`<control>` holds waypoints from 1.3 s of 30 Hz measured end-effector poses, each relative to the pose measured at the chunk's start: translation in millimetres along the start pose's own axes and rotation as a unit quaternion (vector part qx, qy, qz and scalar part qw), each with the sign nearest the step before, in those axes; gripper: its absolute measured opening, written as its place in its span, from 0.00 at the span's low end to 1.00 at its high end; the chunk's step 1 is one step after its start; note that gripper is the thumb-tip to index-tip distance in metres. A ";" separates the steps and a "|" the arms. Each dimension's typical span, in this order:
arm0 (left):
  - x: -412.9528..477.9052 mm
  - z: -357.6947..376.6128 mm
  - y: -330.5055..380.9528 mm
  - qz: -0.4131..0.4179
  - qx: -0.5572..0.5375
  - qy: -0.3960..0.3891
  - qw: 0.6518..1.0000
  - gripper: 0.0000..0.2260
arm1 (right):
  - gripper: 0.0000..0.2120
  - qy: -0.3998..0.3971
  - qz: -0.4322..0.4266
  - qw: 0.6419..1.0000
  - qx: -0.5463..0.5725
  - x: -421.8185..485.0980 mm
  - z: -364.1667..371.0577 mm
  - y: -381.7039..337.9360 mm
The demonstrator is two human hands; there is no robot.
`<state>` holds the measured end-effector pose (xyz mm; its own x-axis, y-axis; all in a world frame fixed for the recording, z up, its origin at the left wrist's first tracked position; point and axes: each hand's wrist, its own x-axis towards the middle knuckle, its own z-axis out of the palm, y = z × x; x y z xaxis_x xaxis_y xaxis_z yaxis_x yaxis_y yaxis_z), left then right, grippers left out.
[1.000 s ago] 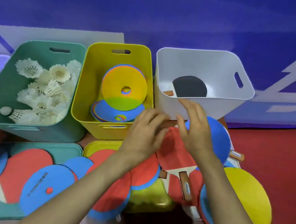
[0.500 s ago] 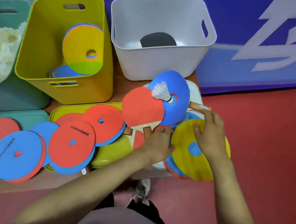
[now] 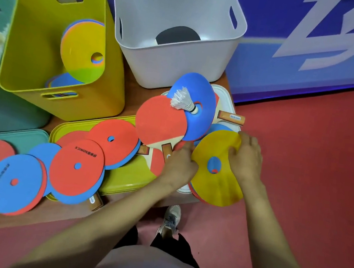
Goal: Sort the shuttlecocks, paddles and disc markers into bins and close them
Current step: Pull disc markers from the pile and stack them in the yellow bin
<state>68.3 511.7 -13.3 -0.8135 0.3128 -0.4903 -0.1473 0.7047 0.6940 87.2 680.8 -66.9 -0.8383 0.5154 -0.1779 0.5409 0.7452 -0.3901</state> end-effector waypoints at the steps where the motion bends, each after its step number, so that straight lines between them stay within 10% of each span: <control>1: -4.2 -3.8 0.2 0.016 0.012 0.001 1.000 0.15 | 0.21 -0.001 -0.007 1.000 0.003 -3.5 2.2 -3.3; 12: -10.6 -90.3 -20.6 0.081 0.141 0.179 0.970 0.19 | 0.17 0.056 -0.106 0.985 0.124 -27.8 7.1 -59.7; 28: -32.5 -253.4 -103.9 0.093 -0.146 0.445 0.879 0.02 | 0.06 0.086 -0.262 0.923 0.269 -14.8 13.5 -234.0; 35: -31.1 -326.0 -133.4 0.054 -0.192 0.461 0.865 0.11 | 0.08 0.147 -0.260 0.896 0.330 8.6 -7.3 -320.3; 39: -14.9 -360.6 -137.1 -0.001 -0.104 0.351 0.931 0.19 | 0.15 0.153 -0.272 0.901 0.301 27.0 -11.0 -363.2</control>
<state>-102.3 180.8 89.0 -0.9694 -0.2330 -0.0768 -0.1953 0.5436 0.8163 -131.1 428.7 79.9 -0.8606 0.3033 0.4090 -0.1572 0.6058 -0.7799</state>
